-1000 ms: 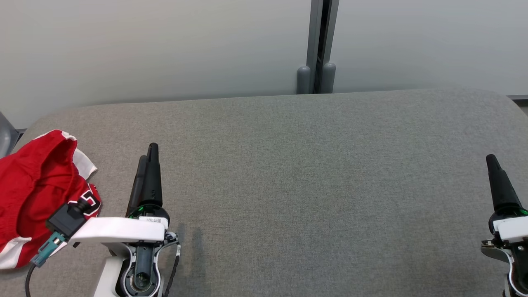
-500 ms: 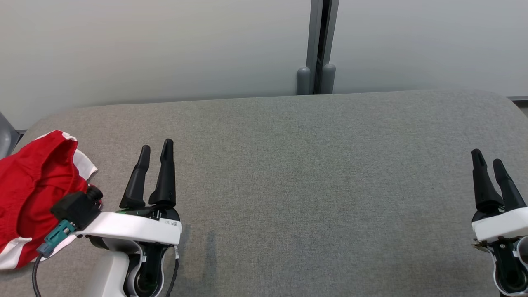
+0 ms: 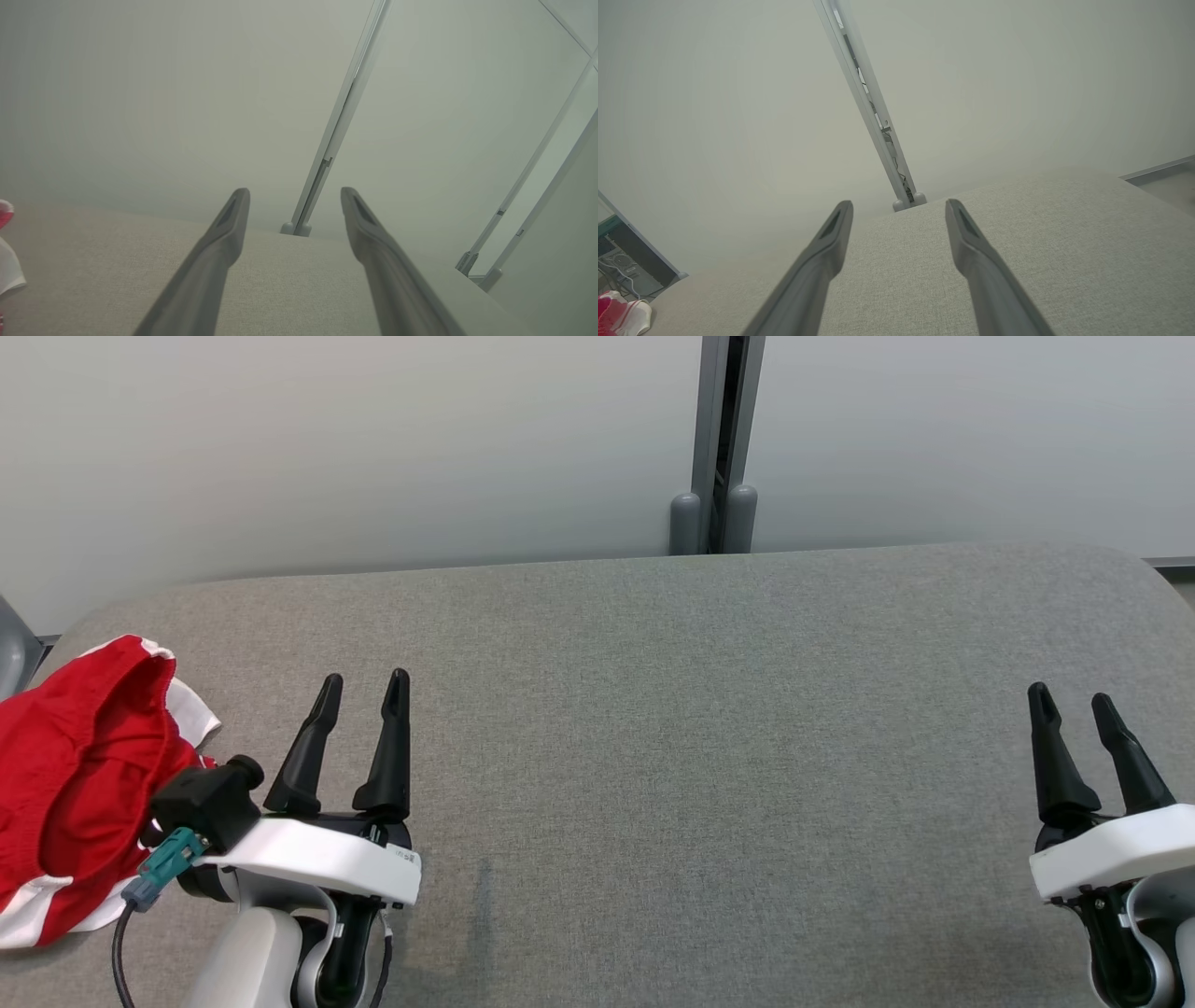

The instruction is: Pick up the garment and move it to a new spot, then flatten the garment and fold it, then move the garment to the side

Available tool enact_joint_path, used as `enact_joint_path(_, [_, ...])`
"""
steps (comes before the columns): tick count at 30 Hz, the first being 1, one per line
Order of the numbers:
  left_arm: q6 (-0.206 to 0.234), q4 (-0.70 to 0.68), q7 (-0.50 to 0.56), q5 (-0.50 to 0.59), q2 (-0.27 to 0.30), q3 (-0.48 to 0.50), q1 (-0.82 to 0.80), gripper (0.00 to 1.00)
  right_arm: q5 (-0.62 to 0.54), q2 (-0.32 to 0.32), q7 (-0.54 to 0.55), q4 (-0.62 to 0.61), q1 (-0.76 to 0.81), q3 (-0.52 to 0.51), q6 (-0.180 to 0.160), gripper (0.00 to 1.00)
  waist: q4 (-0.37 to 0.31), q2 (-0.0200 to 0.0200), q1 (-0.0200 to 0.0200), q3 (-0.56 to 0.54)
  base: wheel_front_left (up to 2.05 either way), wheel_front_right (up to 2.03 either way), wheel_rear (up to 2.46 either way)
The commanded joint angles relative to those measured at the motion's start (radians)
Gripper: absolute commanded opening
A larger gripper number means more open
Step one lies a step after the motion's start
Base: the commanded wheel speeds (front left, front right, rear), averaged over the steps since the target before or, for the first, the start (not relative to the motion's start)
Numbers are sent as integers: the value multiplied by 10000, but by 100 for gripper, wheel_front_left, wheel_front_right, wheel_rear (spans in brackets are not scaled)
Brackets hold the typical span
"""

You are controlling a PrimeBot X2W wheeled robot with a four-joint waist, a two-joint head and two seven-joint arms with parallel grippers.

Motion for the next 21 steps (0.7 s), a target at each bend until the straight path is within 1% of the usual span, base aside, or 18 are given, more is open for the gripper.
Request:
enact_joint_path(1, [75,-62,28,312,78,27,-141,100,-328,-108,-117,-124,-35,71,3,100,0,0,0,-4,0,0,0])
enact_joint_path(9, [338,28,256,1221,181,108,4,100,-1474,10,-265,-6,24,201,3,100,30,0,0,8,0,0,0])
enact_joint_path(21, [607,-54,330,2235,353,227,294,100,-2505,165,-485,177,75,333,2,100,42,0,0,38,0,0,0])
